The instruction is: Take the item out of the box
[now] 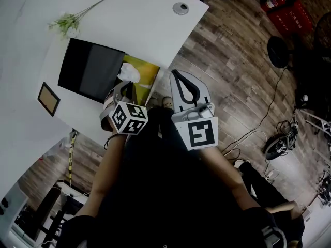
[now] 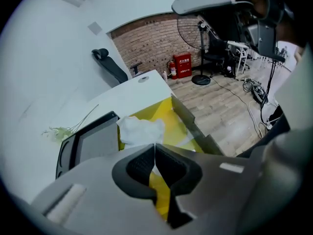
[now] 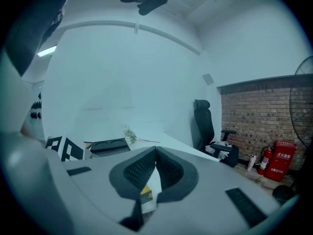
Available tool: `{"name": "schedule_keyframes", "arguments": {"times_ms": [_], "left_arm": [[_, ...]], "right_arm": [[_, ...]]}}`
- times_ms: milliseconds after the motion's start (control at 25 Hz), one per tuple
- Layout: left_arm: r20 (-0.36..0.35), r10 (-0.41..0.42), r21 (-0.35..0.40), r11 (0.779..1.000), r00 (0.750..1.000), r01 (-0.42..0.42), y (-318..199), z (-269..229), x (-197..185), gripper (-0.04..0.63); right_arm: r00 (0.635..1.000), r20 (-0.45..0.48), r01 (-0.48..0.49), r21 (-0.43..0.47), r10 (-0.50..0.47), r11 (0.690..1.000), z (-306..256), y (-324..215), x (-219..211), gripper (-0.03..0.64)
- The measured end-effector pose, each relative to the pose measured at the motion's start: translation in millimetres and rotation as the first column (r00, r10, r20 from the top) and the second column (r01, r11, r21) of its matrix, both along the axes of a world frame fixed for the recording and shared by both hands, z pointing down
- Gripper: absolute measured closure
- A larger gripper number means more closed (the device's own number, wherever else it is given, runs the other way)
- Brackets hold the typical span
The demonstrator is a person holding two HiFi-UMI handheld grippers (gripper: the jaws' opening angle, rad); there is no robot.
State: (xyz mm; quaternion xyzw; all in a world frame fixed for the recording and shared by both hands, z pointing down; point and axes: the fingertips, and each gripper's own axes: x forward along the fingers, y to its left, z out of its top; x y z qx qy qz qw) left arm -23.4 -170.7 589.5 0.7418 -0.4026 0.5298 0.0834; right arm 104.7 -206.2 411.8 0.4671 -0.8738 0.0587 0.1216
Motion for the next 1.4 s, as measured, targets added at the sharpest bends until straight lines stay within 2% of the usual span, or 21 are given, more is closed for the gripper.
{"name": "schedule_keyframes", "arguments": {"times_ms": [320,680,1040,1280,1400], "left_arm": [[-0.122,-0.014,0.115,0.993,0.992,0.028,3,-46,11,0.578],[-0.236,-0.010,0.279,0.957,0.972,0.078,2,-111,17,0.578],[-0.304,0.019,0.432,0.894,0.953,0.120,1,-174,21,0.578],[-0.364,0.046,0.527,0.834,0.930,0.164,5,-221,26,0.578],[-0.392,0.077,0.580,0.795,0.917,0.181,7,-251,29,0.578]], "right_arm": [[1.000,-0.005,-0.016,0.039,0.016,0.999,-16,21,4,0.604],[0.999,-0.004,-0.042,0.107,0.042,0.993,-41,37,9,0.604],[0.998,0.010,-0.060,0.177,0.059,0.982,-73,46,17,0.604],[0.997,0.029,-0.080,0.207,0.076,0.975,-93,49,25,0.605],[0.996,0.046,-0.084,0.223,0.076,0.971,-101,52,28,0.606]]}}
